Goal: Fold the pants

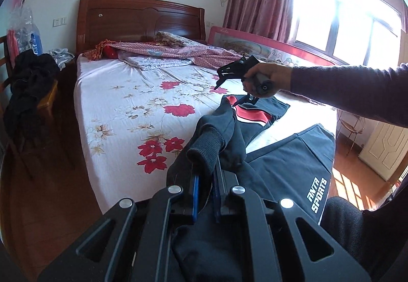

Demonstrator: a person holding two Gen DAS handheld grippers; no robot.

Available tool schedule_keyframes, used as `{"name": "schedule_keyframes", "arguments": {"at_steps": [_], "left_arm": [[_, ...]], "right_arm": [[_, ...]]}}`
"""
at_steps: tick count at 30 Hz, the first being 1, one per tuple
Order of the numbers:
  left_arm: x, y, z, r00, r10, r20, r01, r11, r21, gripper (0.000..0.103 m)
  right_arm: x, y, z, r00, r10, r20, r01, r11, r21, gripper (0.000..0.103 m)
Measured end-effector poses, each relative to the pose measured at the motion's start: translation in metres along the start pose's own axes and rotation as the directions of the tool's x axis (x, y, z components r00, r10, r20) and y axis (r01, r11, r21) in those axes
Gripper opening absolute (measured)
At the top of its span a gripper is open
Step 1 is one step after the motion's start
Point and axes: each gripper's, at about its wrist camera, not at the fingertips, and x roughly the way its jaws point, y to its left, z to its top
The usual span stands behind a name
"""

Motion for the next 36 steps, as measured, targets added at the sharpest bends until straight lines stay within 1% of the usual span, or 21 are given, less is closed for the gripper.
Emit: {"name": "schedule_keyframes", "arguments": {"at_steps": [1,2,3,4,7,9,12,14,17,19,21,23,25,27,28,31,32,33,34,35,36], "left_arm": [[-0.001,-0.001,-0.001,1.000,0.002,0.001,-0.002,1.000,0.004,0.008],[-0.001,-0.001,-0.002,1.000,0.005,0.001,-0.005,1.000,0.005,0.008],[-0.001,-0.001,-0.003,1.000,0.004,0.002,-0.004,1.000,0.002,0.008],[-0.001,0.000,-0.004,1.000,0.007,0.003,-0.007,1.000,-0.005,0.008],[-0.001,0.008,-0.004,0.999,0.053,0.011,-0.053,0.997,-0.047,0.008],[-0.003,0.020,-0.003,0.993,0.116,0.023,-0.113,0.988,-0.104,0.008],[-0.010,0.036,-0.002,0.979,0.196,0.051,-0.184,0.966,-0.183,0.008],[-0.017,0.035,-0.004,0.972,0.226,0.071,-0.208,0.957,-0.205,0.008],[-0.033,0.018,-0.010,0.963,0.250,0.097,-0.226,0.953,-0.202,0.008],[-0.045,0.007,-0.019,0.961,0.256,0.101,-0.233,0.953,-0.193,0.009],[-0.056,0.000,-0.033,0.965,0.246,0.090,-0.224,0.953,-0.205,0.010],[-0.063,-0.006,-0.052,0.968,0.247,0.048,-0.233,0.952,-0.201,0.011],[-0.064,-0.010,-0.070,0.965,0.263,-0.002,-0.259,0.950,-0.176,0.013],[-0.061,-0.012,-0.089,0.958,0.278,-0.062,-0.285,0.947,-0.149,0.013],[-0.059,-0.013,-0.097,0.958,0.274,-0.083,-0.283,0.949,-0.139,0.013],[-0.047,-0.015,-0.115,0.935,0.317,-0.161,-0.332,0.941,-0.071,0.014],[-0.045,-0.012,-0.117,0.925,0.332,-0.186,-0.349,0.934,-0.069,0.014],[-0.045,-0.008,-0.118,0.914,0.349,-0.206,-0.371,0.925,-0.078,0.015],[-0.047,-0.006,-0.118,0.903,0.372,-0.216,-0.396,0.914,-0.083,0.019],[-0.048,-0.002,-0.119,0.883,0.407,-0.234,-0.435,0.897,-0.082,0.023],[-0.051,0.000,-0.119,0.853,0.455,-0.255,-0.486,0.870,-0.076,0.030]], "right_arm": [[0.005,0.001,-0.001,0.999,-0.040,-0.010,0.040,0.999,-0.012,0.072],[0.011,-0.004,-0.003,0.998,-0.063,-0.022,0.064,0.998,0.008,0.050],[0.014,-0.008,-0.005,0.998,-0.058,-0.035,0.059,0.998,0.019,0.020],[0.013,-0.013,-0.007,0.999,-0.045,-0.029,0.046,0.999,0.013,0.007],[-0.008,-0.023,-0.017,0.998,0.060,0.026,-0.059,0.998,-0.023,0.007],[-0.037,-0.036,-0.027,0.985,0.161,0.062,-0.161,0.987,-0.018,0.007],[-0.090,-0.066,-0.052,0.943,0.312,0.113,-0.311,0.950,-0.025,0.007],[-0.123,-0.090,-0.080,0.913,0.384,0.139,-0.383,0.923,-0.035,0.007],[-0.163,-0.136,-0.133,0.873,0.457,0.174,-0.456,0.889,-0.045,0.007],[-0.175,-0.170,-0.172,0.857,0.482,0.181,-0.485,0.874,-0.029,0.007],[-0.177,-0.204,-0.211,0.857,0.482,0.184,-0.488,0.873,-0.011,0.007],[-0.165,-0.237,-0.248,0.853,0.496,0.163,-0.507,0.862,0.030,0.007],[-0.146,-0.265,-0.281,0.868,0.473,0.150,-0.485,0.873,0.057,0.007],[-0.121,-0.293,-0.305,0.866,0.483,0.129,-0.498,0.857,0.132,0.007],[-0.110,-0.305,-0.313,0.874,0.469,0.126,-0.484,0.861,0.155,0.007],[-0.085,-0.324,-0.332,0.876,0.470,0.110,-0.483,0.854,0.195,0.007],[-0.081,-0.325,-0.335,0.881,0.460,0.111,-0.474,0.861,0.185,0.007],[-0.079,-0.327,-0.337,0.878,0.464,0.117,-0.478,0.859,0.183,0.007],[-0.077,-0.328,-0.338,0.873,0.474,0.115,-0.488,0.852,0.191,0.007],[-0.077,-0.327,-0.339,0.871,0.479,0.110,-0.492,0.852,0.178,0.007],[-0.079,-0.324,-0.339,0.879,0.464,0.105,-0.476,0.867,0.149,0.007]]}}
